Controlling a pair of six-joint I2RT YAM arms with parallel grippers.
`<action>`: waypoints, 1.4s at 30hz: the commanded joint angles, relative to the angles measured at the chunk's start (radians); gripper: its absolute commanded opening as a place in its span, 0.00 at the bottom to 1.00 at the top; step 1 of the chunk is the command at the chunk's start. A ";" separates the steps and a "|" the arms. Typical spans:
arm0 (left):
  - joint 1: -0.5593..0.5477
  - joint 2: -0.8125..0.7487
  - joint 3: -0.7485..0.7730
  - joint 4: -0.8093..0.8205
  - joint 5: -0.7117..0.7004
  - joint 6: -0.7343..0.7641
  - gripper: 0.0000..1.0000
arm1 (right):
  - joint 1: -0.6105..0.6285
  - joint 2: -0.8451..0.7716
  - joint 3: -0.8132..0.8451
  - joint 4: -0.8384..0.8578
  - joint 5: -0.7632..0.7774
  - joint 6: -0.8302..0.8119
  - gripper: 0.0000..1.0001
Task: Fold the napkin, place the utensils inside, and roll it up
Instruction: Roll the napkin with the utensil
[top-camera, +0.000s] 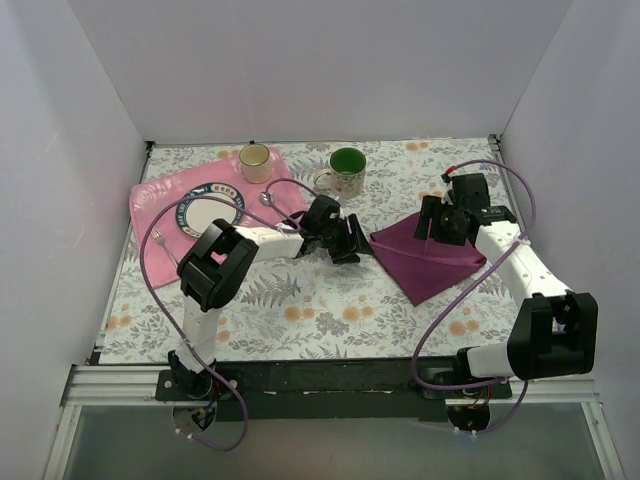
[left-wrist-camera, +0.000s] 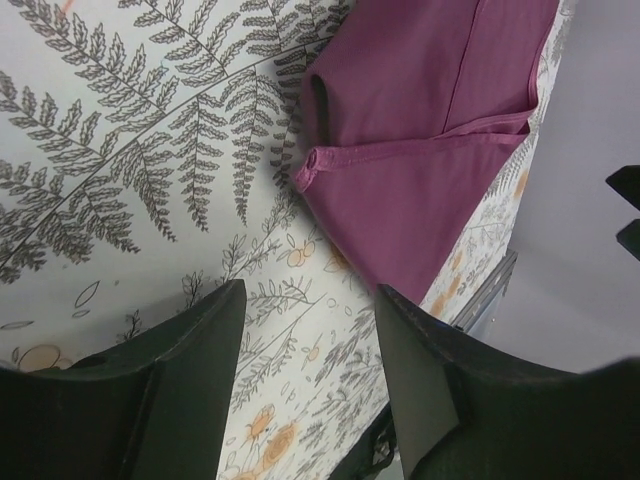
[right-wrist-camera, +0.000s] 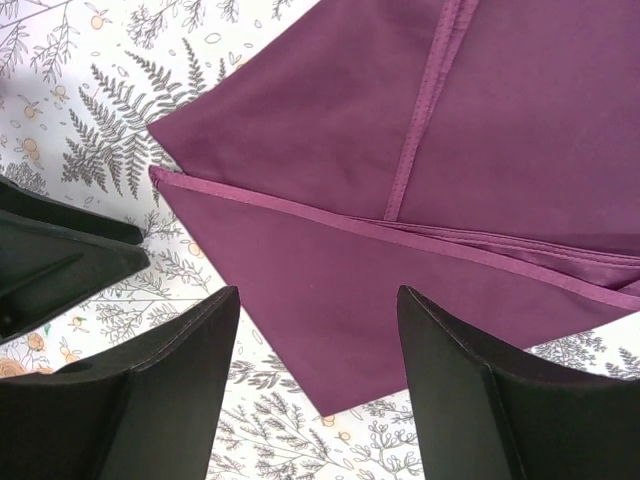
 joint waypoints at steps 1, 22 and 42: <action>-0.019 0.027 0.049 0.045 -0.071 -0.048 0.51 | -0.040 -0.001 -0.003 0.033 -0.045 -0.031 0.72; -0.025 0.156 0.237 -0.001 -0.074 0.003 0.09 | -0.050 0.002 0.003 0.045 -0.087 -0.047 0.70; -0.048 0.201 0.355 -0.074 -0.099 0.046 0.08 | -0.034 0.038 0.004 0.037 -0.125 -0.088 0.72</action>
